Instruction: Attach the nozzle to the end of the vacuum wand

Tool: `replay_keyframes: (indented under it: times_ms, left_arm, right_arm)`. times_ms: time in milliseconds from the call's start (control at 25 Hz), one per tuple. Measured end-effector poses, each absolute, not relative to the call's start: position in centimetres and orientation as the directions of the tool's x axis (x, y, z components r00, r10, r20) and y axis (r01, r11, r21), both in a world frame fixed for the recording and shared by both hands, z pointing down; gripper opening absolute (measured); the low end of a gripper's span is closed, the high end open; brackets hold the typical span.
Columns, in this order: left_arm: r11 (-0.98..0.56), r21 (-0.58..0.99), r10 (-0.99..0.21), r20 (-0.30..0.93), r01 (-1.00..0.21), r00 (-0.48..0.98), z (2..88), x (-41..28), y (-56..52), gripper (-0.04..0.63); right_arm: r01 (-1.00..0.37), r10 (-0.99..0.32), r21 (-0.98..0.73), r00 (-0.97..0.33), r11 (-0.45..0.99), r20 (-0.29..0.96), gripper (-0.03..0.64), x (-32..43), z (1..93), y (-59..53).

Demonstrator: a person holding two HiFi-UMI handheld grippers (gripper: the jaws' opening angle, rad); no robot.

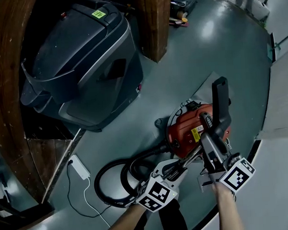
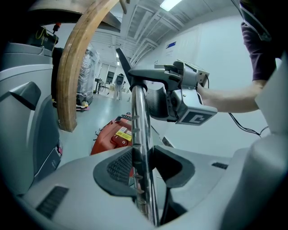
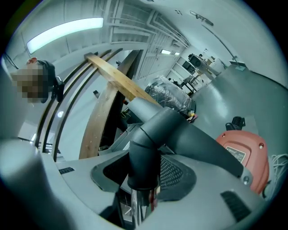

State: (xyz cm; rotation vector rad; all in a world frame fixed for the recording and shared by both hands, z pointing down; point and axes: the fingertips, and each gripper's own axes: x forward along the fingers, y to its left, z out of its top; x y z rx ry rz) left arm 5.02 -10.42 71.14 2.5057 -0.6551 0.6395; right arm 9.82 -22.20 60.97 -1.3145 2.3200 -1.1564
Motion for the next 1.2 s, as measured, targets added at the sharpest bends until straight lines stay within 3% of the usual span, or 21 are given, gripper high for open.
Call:
replay_keyframes:
  times_ms: [160, 320, 520, 680, 880, 1040, 1200]
  left_arm:
    - [-0.777, 0.307, -0.335, 0.538, -0.55, 0.773, 71.2, 5.1, -10.2, 0.15]
    - [-0.782, 0.31, -0.32, 0.545, -0.541, 0.775, 71.6, 5.5, -10.0, 0.15]
    - [-0.764, 0.314, -0.333, 0.558, -0.564, 0.76, 72.4, 5.4, -9.4, 0.149]
    - [-0.758, 0.318, -0.355, 0.532, -0.569, 0.769, 71.6, 5.8, -10.4, 0.141]
    - [-0.757, 0.313, -0.349, 0.548, -0.573, 0.76, 71.9, 6.1, -10.2, 0.14]
    - [-0.764, 0.32, -0.328, 0.556, -0.561, 0.764, 72.1, 6.4, -10.1, 0.138]
    - [-0.752, 0.321, -0.337, 0.563, -0.575, 0.754, 72.4, 6.1, -9.8, 0.137]
  right_arm:
    - [-0.587, -0.784, -0.765, -0.593, 0.265, 0.184, 0.184, 9.9, 61.4, -22.0]
    - [-0.654, -0.759, -0.69, -0.608, 0.312, 0.233, 0.184, 9.6, 61.8, -21.7]
    - [-0.631, -0.772, -0.731, -0.591, 0.26, 0.235, 0.184, 9.9, 63.0, -21.2]
    - [-0.702, -0.8, -0.659, -0.545, 0.272, 0.25, 0.184, 10.0, 63.2, -20.9]
    - [-0.582, -0.767, -0.788, -0.594, 0.201, 0.244, 0.184, 10.4, 64.7, -20.6]
    - [-0.637, -0.781, -0.737, -0.572, 0.228, 0.253, 0.184, 10.5, 64.6, -20.3]
    - [-0.588, -0.779, -0.787, -0.577, 0.189, 0.244, 0.184, 10.4, 65.2, -20.1]
